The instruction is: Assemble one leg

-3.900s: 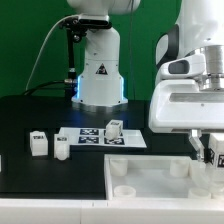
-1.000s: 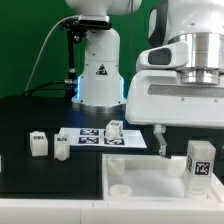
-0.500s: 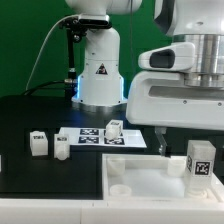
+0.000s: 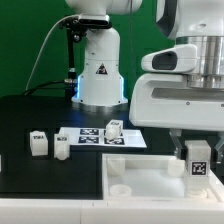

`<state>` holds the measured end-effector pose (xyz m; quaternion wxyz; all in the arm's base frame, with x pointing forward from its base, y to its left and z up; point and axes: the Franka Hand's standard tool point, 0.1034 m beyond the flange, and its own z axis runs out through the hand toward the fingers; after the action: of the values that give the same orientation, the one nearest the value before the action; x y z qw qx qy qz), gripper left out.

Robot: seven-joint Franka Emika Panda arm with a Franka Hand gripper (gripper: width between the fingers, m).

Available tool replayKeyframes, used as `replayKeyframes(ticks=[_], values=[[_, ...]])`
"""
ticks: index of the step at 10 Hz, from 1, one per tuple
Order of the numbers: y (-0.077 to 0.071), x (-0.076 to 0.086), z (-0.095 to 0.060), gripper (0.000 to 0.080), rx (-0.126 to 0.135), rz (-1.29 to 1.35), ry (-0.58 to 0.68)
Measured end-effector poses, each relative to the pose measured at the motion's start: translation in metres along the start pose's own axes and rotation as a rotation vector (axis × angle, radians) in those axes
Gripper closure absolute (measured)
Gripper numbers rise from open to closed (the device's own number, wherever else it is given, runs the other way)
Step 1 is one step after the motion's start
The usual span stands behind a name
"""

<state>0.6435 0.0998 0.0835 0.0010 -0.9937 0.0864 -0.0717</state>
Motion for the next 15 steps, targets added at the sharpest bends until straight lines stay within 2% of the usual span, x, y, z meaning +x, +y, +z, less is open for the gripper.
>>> replayKeyframes(ticks=[3, 8, 10, 12, 14, 15], values=[[-0.0001, -0.0001, 0.0001, 0.0511, 0.001, 0.192, 0.000], [-0.0002, -0.0022, 0.0028, 0.0511, 0.007, 0.827, 0.020], [0.0042, -0.0055, 0.0041, 0.0511, 0.054, 1.115, 0.031], [0.0050, -0.0073, 0.0043, 0.0511, 0.063, 1.270, 0.020], [0.0051, -0.0074, 0.0045, 0.0511, 0.062, 1.228, 0.021], [0.0046, -0.0078, 0.0048, 0.0335, 0.061, 1.224, 0.020]])
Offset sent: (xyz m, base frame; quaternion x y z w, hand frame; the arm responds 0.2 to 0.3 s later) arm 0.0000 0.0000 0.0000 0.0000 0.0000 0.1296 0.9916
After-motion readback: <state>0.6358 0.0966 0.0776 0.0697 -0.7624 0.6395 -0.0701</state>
